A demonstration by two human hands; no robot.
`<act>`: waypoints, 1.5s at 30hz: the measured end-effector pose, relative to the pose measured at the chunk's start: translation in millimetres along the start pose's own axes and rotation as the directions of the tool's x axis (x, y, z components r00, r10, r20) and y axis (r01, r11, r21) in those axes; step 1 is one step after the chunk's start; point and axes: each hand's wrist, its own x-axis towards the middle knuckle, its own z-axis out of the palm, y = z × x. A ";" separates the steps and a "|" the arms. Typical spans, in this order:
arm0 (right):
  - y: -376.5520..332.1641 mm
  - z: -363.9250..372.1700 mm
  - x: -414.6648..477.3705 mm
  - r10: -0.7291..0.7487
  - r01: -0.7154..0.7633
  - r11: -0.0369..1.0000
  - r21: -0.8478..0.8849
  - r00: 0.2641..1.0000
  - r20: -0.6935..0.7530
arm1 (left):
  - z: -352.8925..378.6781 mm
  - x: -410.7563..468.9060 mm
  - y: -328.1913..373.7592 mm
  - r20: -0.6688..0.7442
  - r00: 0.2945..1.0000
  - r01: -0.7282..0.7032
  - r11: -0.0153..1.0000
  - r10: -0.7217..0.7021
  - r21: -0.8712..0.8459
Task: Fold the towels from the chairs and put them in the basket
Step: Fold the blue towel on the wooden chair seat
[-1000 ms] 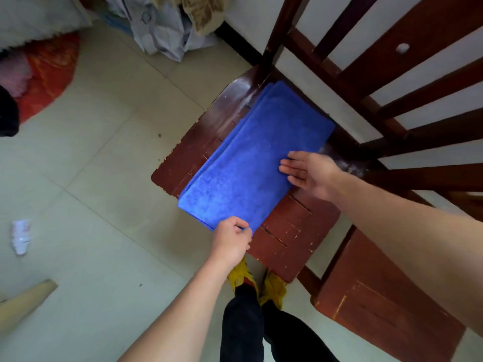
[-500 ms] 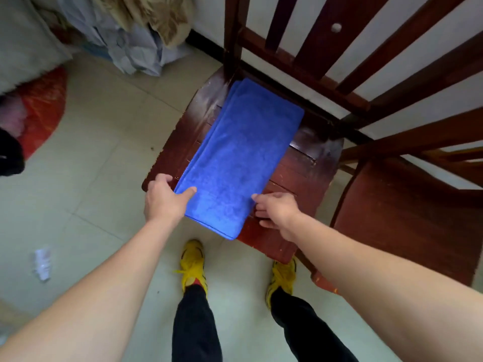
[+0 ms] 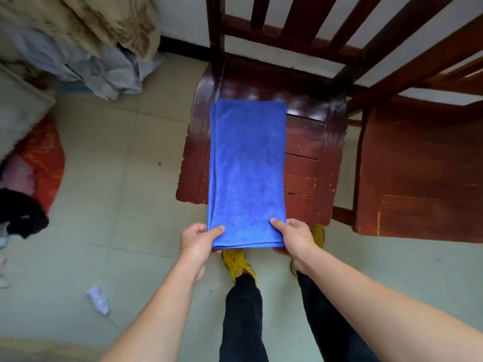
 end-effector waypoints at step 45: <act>-146.3 -6.4 63.4 -0.074 0.049 0.988 0.143 0.982 0.174 | 55.4 42.9 148.3 0.064 0.994 -0.098 0.990 0.092 0.096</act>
